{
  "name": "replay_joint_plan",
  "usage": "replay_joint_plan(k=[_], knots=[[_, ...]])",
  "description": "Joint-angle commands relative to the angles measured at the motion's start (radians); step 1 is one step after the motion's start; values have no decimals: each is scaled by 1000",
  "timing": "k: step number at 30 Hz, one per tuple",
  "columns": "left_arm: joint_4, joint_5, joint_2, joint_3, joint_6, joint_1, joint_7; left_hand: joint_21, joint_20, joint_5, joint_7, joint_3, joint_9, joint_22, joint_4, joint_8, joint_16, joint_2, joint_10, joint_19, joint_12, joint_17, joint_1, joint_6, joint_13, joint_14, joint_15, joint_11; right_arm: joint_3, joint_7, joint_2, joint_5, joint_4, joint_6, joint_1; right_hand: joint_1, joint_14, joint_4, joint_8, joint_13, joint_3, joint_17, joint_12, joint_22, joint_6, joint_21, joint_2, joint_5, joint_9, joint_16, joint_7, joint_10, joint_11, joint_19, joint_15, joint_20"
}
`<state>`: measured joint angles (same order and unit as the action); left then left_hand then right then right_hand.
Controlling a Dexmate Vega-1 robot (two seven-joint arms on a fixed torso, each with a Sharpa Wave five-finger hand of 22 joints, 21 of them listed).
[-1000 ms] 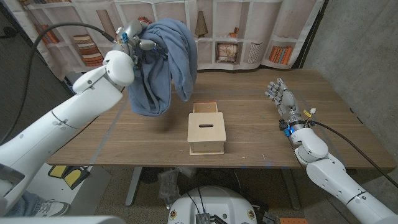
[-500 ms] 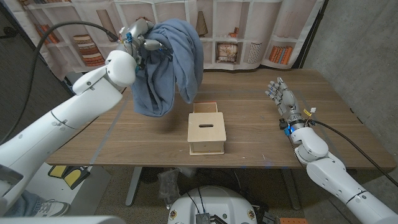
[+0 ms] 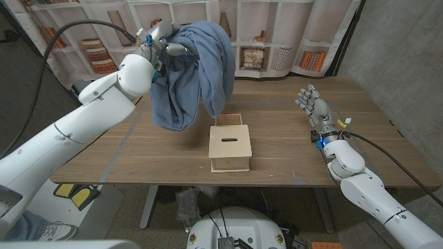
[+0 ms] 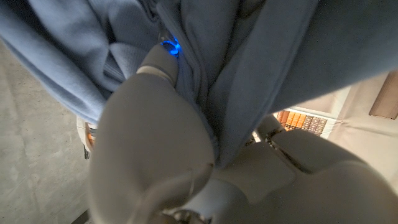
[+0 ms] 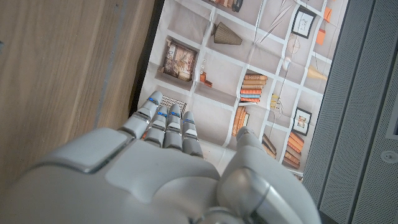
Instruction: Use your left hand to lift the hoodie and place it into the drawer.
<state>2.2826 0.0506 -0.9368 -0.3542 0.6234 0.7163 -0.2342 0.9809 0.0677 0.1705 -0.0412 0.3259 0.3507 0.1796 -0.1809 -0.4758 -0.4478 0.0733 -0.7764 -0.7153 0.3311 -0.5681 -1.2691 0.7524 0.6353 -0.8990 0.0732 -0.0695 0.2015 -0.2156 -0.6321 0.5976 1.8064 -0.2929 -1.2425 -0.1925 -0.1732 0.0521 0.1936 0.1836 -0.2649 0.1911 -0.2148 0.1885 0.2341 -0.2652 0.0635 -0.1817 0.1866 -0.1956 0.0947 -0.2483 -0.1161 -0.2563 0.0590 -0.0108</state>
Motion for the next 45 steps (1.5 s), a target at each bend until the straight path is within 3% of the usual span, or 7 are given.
replay_joint_plan(k=[1,14,38,45], knots=[[15,-24,-6,10,-51,8,41,12,47,8,6,61,4,4,46,-2,-2,-185,-11,5,-1,-6,-139,7,5,-59,109,-2,-14,-8,-7,-3,16,-7,-19,-3,-10,3,2,4,-2,3,2,2,5,5,2,-3,1,1,6,-10,-1,-11,-1,1],[9,-63,-11,22,-136,20,93,17,46,8,5,68,7,4,47,1,-1,-186,-14,8,-8,-10,-134,7,10,-60,107,-2,-36,-27,-15,-9,44,2,-47,-2,-10,4,2,4,-2,3,2,2,5,7,2,-3,1,1,5,-10,-2,-12,-2,2],[-9,-216,-39,97,-288,69,194,29,48,8,4,80,10,3,49,3,0,-185,-25,8,-17,-15,-120,17,19,-70,107,-5,-31,-21,-12,-11,43,12,-36,-1,-11,5,2,4,-1,3,2,2,7,11,3,-3,1,2,6,-11,-4,-14,-2,2],[-8,-233,-48,82,-314,54,228,33,48,8,5,85,12,3,50,3,1,-184,-27,8,-21,-17,-115,19,23,-72,106,-4,-35,-22,-9,-13,45,5,-43,-1,-11,5,2,4,0,3,2,2,7,12,3,-3,1,2,6,-10,-2,-14,-1,2]])
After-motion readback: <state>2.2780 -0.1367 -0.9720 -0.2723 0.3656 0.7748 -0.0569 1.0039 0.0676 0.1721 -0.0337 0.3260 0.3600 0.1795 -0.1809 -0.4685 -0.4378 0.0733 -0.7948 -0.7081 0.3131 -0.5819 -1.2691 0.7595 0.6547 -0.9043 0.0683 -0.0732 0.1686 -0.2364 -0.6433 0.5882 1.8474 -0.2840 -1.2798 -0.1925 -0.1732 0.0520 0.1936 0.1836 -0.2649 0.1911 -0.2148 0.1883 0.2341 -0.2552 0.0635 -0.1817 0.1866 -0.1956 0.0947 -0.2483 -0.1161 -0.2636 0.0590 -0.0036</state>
